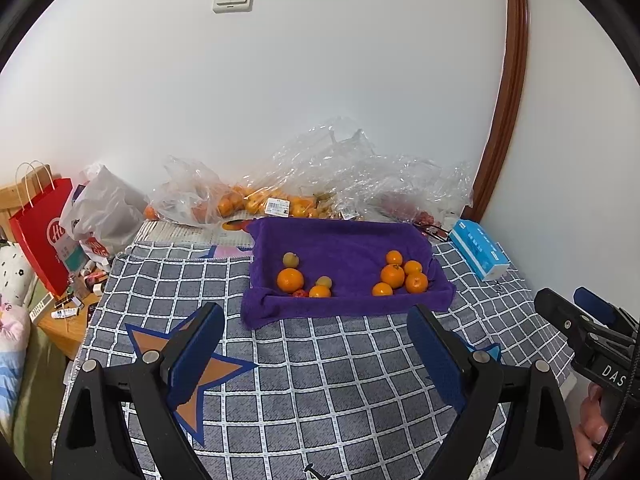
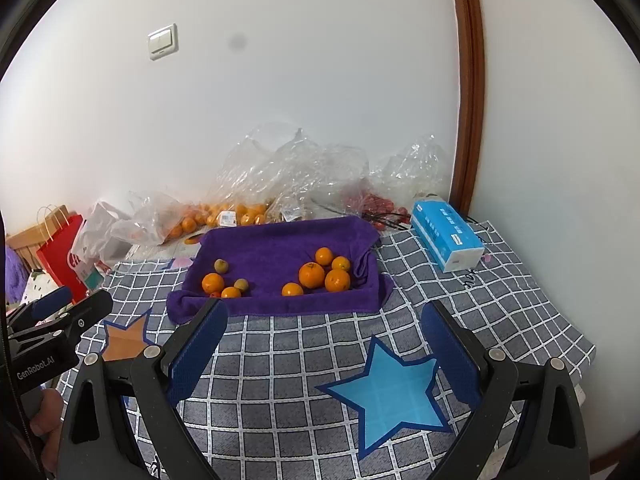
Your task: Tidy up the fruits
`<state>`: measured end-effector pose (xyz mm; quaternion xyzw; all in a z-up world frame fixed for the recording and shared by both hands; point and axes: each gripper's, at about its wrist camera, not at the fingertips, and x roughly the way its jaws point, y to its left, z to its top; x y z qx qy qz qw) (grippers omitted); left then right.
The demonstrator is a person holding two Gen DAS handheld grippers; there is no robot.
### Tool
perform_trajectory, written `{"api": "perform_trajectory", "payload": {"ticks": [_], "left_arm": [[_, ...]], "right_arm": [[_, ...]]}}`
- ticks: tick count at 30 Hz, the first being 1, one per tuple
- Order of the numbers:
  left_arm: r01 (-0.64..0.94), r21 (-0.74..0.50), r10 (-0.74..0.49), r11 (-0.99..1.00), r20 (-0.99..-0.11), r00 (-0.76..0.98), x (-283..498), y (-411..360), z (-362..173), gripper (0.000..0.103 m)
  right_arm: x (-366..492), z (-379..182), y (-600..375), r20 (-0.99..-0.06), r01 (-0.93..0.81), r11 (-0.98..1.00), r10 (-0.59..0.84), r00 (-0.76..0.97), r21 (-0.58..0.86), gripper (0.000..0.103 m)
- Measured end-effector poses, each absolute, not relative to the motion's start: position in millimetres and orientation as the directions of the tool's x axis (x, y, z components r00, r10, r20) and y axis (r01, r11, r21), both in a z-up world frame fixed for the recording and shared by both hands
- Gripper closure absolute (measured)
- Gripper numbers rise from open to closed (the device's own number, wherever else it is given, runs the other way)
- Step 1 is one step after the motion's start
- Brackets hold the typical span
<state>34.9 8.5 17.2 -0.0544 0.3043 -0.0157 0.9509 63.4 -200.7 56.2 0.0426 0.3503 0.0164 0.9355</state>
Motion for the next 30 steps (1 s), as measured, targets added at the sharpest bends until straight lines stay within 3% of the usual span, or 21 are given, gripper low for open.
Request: {"api": "perform_trajectory", "payload": {"ticks": [30], "left_arm": [[-0.001,-0.131,-0.075,0.991,-0.579,0.812,35.9,14.0,15.7,0.01]], "right_arm": [[62.0,57.9,-194.6,-0.65,-0.007,0.997,0.059,0.758,0.083,0.006]]}}
